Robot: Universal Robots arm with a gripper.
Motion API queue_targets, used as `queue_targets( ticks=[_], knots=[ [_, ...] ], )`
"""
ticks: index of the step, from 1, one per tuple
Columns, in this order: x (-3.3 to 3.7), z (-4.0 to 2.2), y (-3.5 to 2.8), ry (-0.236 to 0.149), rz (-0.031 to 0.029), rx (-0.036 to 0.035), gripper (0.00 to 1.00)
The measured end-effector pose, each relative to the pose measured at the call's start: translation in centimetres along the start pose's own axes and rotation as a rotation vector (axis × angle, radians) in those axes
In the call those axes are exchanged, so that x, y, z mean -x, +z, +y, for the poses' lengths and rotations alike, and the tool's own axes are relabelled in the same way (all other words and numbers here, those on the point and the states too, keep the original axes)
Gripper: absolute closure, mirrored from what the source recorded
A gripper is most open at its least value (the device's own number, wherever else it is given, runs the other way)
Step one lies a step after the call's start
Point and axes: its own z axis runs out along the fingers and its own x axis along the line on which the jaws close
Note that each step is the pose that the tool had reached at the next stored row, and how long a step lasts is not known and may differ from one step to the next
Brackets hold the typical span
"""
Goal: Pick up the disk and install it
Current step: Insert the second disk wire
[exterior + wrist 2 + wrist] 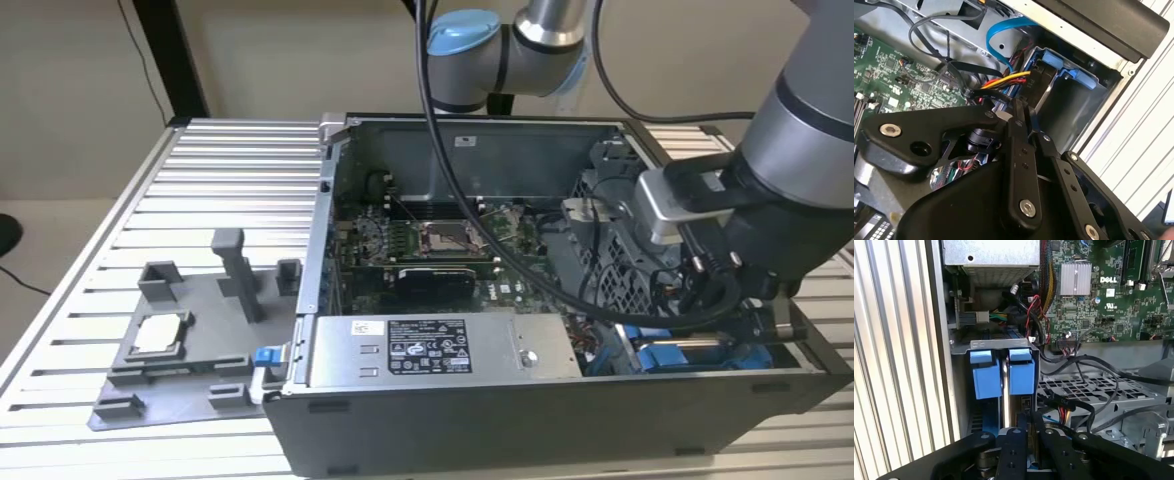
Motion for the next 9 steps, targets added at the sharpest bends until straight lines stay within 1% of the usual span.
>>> queue_targets(
  ticks=[5, 9],
  knots=[
    [-0.01, 0.02, 0.08, -0.002, -0.0005, -0.0069, 1.0],
    [-0.02, 0.03, 0.17, -0.002, -0.0006, -0.0097, 1.0]
  ],
)
